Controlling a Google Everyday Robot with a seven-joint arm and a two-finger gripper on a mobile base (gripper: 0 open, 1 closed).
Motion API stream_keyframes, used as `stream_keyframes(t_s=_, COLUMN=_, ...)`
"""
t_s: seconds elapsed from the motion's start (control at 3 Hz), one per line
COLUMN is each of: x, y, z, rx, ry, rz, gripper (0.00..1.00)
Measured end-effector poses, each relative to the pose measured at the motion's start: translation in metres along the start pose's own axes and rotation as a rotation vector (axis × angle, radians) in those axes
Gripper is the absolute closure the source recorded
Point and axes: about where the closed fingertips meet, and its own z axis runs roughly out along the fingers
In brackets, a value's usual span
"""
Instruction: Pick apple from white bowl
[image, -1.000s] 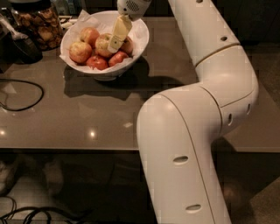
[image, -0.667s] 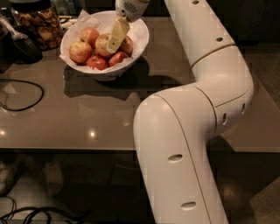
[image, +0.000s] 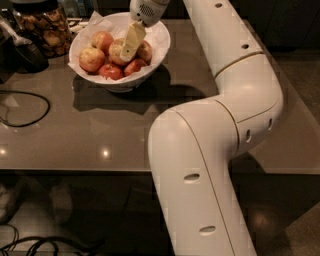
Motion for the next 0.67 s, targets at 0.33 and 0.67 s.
stream_keyframes(t_s=0.33, x=-0.0004, y=-0.0024, z=0.0025, rx=0.003, ry=0.000, rz=-0.002, gripper=0.34)
stream_keyframes(t_s=0.67, x=-0.0011, y=-0.0043, z=0.0063, rx=0.003, ry=0.000, rz=-0.007, gripper=0.36)
